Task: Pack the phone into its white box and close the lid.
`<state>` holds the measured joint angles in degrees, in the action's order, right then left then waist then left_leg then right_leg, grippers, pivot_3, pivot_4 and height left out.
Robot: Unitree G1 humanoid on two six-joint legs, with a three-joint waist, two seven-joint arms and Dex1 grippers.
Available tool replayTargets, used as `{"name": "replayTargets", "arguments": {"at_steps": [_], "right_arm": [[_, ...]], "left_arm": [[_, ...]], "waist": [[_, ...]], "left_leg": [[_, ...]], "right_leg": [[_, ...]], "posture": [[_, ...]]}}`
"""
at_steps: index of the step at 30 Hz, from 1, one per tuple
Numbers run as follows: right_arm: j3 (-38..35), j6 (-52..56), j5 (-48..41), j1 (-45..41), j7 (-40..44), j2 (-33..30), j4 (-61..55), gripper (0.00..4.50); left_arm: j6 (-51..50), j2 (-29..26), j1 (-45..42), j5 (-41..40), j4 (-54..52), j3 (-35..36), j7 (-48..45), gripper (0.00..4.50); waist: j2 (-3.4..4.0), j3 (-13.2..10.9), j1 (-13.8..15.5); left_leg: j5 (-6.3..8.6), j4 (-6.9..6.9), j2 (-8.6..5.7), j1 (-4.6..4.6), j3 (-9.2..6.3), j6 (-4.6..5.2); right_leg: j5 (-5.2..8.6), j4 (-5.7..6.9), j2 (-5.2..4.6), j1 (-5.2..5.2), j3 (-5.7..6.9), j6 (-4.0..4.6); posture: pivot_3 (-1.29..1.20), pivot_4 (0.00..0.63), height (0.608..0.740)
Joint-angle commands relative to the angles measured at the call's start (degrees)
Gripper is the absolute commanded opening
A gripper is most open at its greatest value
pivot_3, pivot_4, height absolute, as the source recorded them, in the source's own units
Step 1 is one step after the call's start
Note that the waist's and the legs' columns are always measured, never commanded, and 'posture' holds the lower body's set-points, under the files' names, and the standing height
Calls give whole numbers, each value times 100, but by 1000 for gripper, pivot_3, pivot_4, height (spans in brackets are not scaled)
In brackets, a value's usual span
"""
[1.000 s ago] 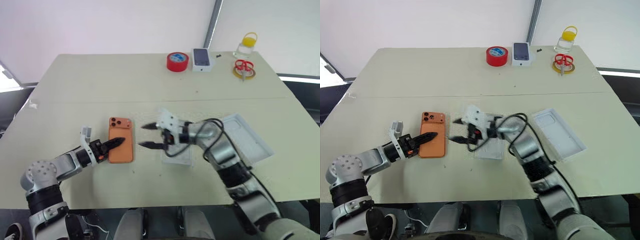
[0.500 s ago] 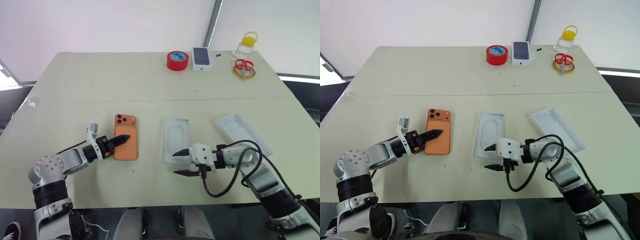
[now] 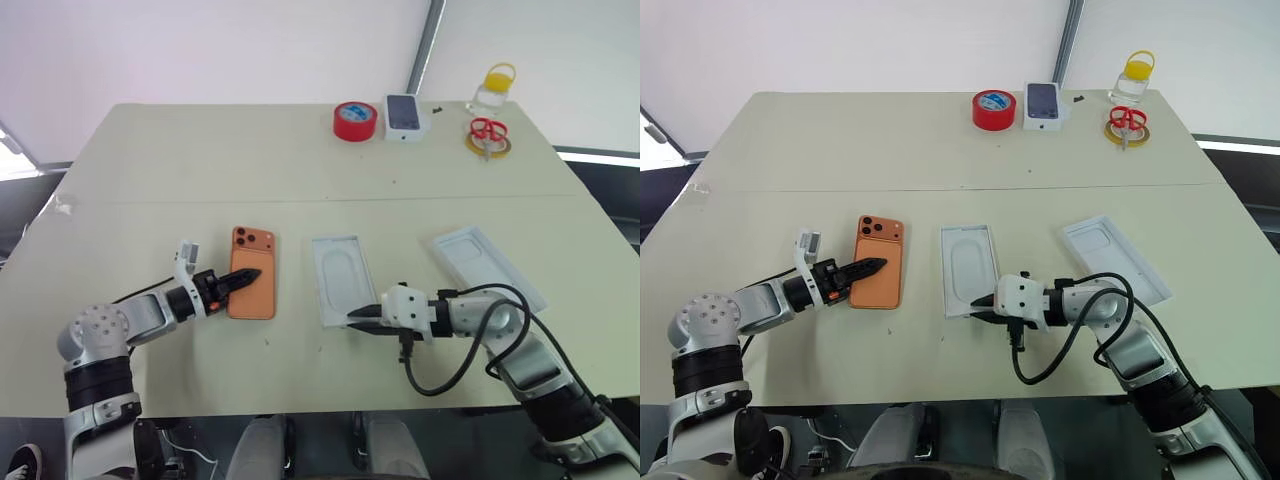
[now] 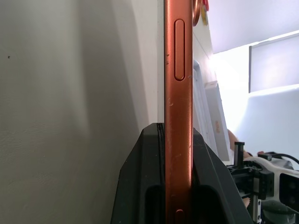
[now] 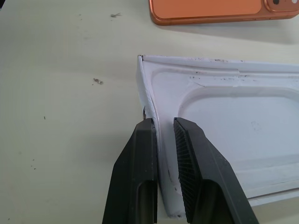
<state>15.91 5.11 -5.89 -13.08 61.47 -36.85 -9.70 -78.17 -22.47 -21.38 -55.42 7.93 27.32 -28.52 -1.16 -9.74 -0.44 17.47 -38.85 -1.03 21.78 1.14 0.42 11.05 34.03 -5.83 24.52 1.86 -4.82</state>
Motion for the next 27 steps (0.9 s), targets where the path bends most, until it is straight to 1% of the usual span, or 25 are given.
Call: {"name": "replayTargets", "arguments": {"at_steps": [1,6,9,13,17,20,21,23,25,27], "right_arm": [[-35,-5,-58,-38,-18,25,-99,566],[69,-80,139,-198,-210,174,45,566],[342,-18,596,-509,-563,493,335,566],[565,456,928,-882,-965,974,628,566],[700,689,1044,-1069,-1064,1219,754,566],[745,1075,984,-1147,-1022,1334,690,566],[741,1139,953,-1139,-989,1335,664,852],[669,1274,794,-1097,-956,1381,533,1560],[689,1263,757,-1066,-895,1330,362,2478],[664,1278,750,-1084,-886,1280,297,2478]], "left_arm": [[54,-73,-36,-87,-43,14,-85,0],[71,-65,-69,-108,-34,54,-61,0],[-2,-27,-242,-240,51,217,25,0],[-141,78,-570,-501,154,495,246,0],[-253,160,-710,-620,73,498,403,0],[-218,209,-761,-612,74,435,479,0],[-214,227,-773,-626,89,447,498,0],[-195,244,-786,-606,101,435,518,0],[-222,260,-803,-609,131,408,510,0],[-209,303,-826,-584,164,348,501,0]], "waist": [[0,0,-1],[0,0,-3],[0,-1,-8],[-4,-3,-15],[-5,-3,-19],[-5,-3,-33],[-5,-3,-35],[-5,-3,-30],[-5,-3,-28],[-4,-3,-26]], "left_leg": [[0,0,0,0,0,0],[0,0,0,1,0,0],[0,0,0,2,0,0],[-1,-1,0,15,-2,-1],[-3,-8,-3,31,-4,-4],[-3,-8,-3,31,-4,-4],[-3,-8,-2,31,-4,-5],[-4,-8,-1,30,-4,-6],[-4,-8,-1,30,-5,-6],[-4,-8,-2,32,-5,-6]], "right_leg": [[0,0,0,0,0,0],[0,0,0,2,0,0],[0,1,0,4,0,0],[-1,3,2,15,1,0],[-13,5,1,26,1,-15],[-13,6,0,26,1,-14],[-13,6,1,27,1,-14],[-13,7,3,28,2,-13],[-13,8,3,28,2,-13],[-13,7,3,28,2,-13]], "posture": [[0,150,740],[0,150,740],[0,150,740],[0,150,740],[0,150,740],[0,150,740],[0,150,740],[0,150,740],[0,150,740],[0,150,740]]}}
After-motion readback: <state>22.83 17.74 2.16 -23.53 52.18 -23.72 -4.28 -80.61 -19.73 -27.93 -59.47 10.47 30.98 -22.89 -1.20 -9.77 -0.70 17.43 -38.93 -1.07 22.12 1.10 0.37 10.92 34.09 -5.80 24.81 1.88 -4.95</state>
